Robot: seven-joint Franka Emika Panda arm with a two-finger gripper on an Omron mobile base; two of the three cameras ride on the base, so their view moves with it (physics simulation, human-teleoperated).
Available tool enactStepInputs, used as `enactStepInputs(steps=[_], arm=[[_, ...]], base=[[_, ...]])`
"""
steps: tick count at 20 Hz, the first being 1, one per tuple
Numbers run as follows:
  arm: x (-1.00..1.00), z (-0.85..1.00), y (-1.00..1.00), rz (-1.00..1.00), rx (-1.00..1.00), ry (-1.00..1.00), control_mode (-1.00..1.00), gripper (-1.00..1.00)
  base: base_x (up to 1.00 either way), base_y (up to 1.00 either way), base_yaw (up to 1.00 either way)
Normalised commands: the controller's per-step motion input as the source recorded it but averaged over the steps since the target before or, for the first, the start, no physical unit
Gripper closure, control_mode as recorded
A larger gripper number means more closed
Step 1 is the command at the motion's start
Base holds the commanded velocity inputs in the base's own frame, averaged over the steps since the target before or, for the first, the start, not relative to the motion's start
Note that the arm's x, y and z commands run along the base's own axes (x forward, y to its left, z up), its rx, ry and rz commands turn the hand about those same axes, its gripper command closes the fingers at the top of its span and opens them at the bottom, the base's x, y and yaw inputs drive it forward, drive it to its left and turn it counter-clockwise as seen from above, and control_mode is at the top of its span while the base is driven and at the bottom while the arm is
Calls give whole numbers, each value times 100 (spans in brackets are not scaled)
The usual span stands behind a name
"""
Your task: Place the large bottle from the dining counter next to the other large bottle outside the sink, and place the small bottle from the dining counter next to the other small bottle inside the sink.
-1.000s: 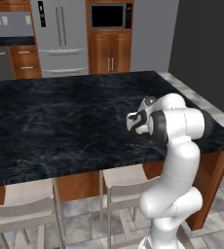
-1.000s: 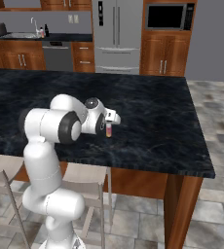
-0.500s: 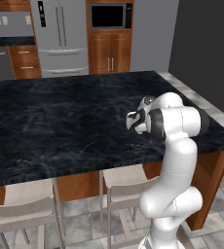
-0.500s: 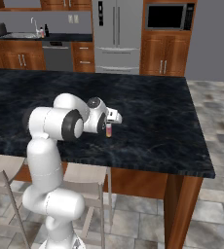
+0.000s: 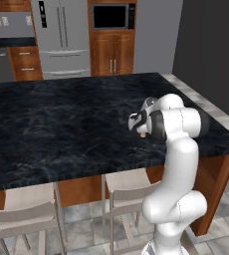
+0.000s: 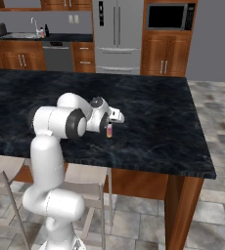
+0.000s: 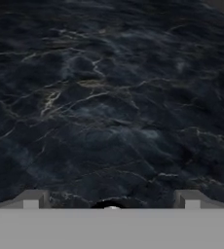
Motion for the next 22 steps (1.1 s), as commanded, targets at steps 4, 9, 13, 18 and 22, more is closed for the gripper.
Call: enactStepInputs(steps=[4,9,13,18,22], arm=[[21,-9,-2,0,0,0,-100,-100],[22,-1,0,0,0,0,-100,100],[0,0,0,0,0,0,-100,100],[0,0,0,0,0,0,-100,100],[0,0,0,0,0,0,-100,100]], base=[[0,0,0],[0,0,0],[0,0,0],[0,0,0],[0,0,0]])
